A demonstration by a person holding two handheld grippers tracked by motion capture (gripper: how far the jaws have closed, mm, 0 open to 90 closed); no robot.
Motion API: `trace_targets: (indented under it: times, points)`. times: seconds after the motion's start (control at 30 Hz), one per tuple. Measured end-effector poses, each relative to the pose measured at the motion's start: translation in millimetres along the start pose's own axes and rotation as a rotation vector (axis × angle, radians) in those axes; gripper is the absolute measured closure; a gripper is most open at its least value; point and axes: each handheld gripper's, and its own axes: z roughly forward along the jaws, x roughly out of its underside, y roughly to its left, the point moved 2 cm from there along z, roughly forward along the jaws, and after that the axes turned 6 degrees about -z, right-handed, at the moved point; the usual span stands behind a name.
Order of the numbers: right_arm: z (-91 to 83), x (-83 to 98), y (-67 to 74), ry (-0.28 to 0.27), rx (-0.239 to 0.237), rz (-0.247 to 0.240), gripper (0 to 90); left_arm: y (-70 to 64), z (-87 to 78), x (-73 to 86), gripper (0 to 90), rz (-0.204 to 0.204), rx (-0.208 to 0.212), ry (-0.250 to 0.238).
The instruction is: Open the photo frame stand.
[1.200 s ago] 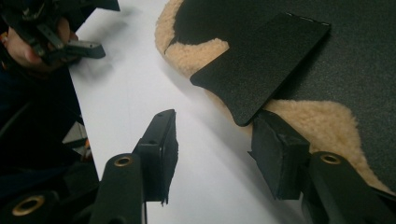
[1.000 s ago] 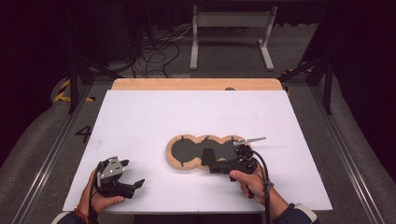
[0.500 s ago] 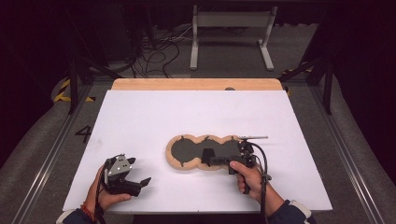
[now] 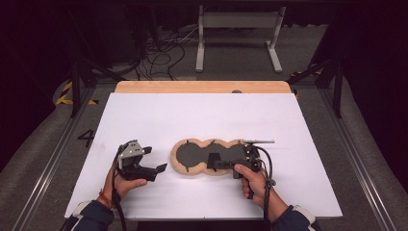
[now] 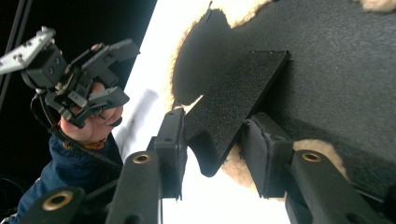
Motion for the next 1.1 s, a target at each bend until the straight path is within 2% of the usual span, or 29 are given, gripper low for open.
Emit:
trace_targets:
  times: [0.07, 0.13, 0.23, 0.37, 0.5, 0.57, 0.6, 0.67, 0.7, 0.77, 0.97, 1.0, 1.1]
  points:
    - [0.7, -2.0, -0.5, 0.01, -0.003, -0.001, 60.1, 0.3, 9.9, -4.9, 11.9, -0.019, 0.011, 0.011]
    - [1.4, -2.7, -0.7, 0.012, -0.005, -0.001, 60.0, 1.3, 19.8, -8.8, 12.0, -0.042, 0.053, 0.038]
    - [1.6, -3.2, -0.5, 0.017, -0.004, -0.008, 59.8, -1.2, 32.7, -13.2, 12.3, -0.081, 0.066, 0.065]
    - [2.0, -3.5, 0.0, 0.021, -0.001, -0.021, 59.8, -2.1, 45.8, -14.7, 12.5, -0.086, 0.059, 0.098]
    - [2.0, -4.1, -0.5, 0.027, -0.007, -0.028, 59.9, -1.8, 53.7, -13.0, 14.7, -0.097, 0.086, 0.124]
    - [2.2, -4.2, -1.0, 0.027, -0.012, -0.03, 60.0, -1.8, 56.0, -11.8, 16.6, -0.111, 0.129, 0.127]
    - [2.4, -4.0, -1.0, 0.026, -0.011, -0.034, 60.1, -2.2, 56.7, -11.7, 17.7, -0.114, 0.137, 0.121]
    - [2.4, -3.7, -0.7, 0.026, -0.012, -0.044, 60.1, -1.5, 55.7, -11.1, 19.5, -0.121, 0.138, 0.121]
    - [2.5, -3.4, -1.2, 0.02, -0.014, -0.052, 60.1, -0.9, 55.2, -10.5, 20.8, -0.136, 0.144, 0.117]
    - [2.7, -2.5, -1.4, 0.016, -0.022, -0.084, 60.2, 0.2, 54.4, -9.9, 22.7, -0.142, 0.147, 0.115]
    - [3.0, -2.3, -0.4, 0.02, -0.021, -0.131, 60.1, 0.8, 55.8, -9.6, 21.0, -0.147, 0.149, 0.114]
    - [3.2, -2.5, -0.3, 0.021, -0.022, -0.136, 60.0, 0.6, 55.9, -9.8, 20.9, -0.145, 0.149, 0.113]
    - [4.1, -3.7, -2.6, 0.022, -0.044, -0.109, 58.1, 0.4, 55.6, -9.7, 21.2, -0.145, 0.148, 0.112]
